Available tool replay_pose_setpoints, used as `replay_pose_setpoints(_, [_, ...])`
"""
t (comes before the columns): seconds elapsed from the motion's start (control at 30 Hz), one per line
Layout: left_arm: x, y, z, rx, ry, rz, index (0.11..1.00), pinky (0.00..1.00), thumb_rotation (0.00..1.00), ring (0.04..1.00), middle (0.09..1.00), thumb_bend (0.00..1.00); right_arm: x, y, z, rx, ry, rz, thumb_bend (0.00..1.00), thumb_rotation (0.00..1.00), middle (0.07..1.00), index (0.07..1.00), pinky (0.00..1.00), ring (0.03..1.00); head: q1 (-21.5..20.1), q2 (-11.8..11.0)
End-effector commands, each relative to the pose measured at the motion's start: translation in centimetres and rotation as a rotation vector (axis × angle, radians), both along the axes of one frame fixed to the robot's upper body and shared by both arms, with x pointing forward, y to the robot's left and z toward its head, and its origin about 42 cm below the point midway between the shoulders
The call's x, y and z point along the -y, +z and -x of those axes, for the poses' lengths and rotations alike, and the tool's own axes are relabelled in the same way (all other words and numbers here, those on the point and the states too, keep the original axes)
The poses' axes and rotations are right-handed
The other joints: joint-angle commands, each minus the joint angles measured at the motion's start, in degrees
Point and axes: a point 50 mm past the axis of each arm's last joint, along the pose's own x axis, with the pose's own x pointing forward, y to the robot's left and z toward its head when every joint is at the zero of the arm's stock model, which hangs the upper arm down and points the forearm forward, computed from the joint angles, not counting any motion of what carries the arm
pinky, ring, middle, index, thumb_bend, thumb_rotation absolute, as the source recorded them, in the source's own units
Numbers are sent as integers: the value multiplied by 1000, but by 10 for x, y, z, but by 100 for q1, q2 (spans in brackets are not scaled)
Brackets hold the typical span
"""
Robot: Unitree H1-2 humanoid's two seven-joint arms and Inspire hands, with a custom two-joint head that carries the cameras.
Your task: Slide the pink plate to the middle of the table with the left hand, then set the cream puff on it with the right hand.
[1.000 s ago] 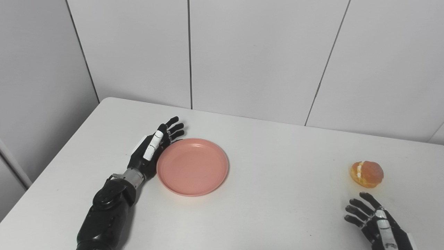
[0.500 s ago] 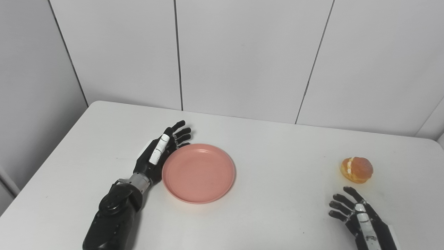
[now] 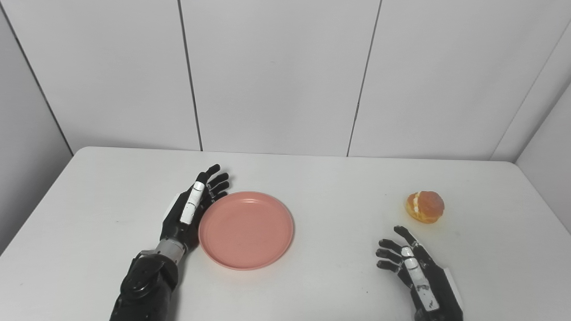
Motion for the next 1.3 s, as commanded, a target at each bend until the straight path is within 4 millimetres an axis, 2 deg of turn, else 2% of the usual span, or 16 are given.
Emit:
replay_pose_setpoints(0.0, [4,-7,4,-45,-5,7,907,919,816,897,884,724,-8,2,-2,-19,14,1,815,730,719,848,657,698,-228,6])
replay_pose_setpoints(0.13, [4,-5,5,-33,-14,6,907,942,827,912,890,711,-20,4,-5,-14,19,-1,813,730,716,842,659,697,-615,-7])
replay_pose_setpoints(0.37, [8,-9,6,-45,-4,19,886,965,821,916,891,760,-34,5,-9,-8,19,9,787,709,709,836,651,699,-970,-41])
replay_pose_setpoints(0.6, [15,-8,14,-46,11,30,888,920,807,916,885,768,-43,4,-13,-7,15,46,782,727,726,829,648,704,-1476,-108])
replay_pose_setpoints(0.83, [19,-5,20,-44,18,41,916,992,832,965,940,749,-49,2,-16,-8,13,29,787,713,720,815,637,702,-1674,-146])
replay_pose_setpoints(1.1, [24,4,28,-48,25,43,916,991,842,963,939,731,-50,0,-18,-4,8,48,786,724,716,812,631,700,-1756,-163])
replay_pose_setpoints(1.27, [26,8,33,-57,23,42,943,1000,886,984,959,698,-48,-1,-17,17,-8,65,767,715,721,803,625,696,-1775,-186])
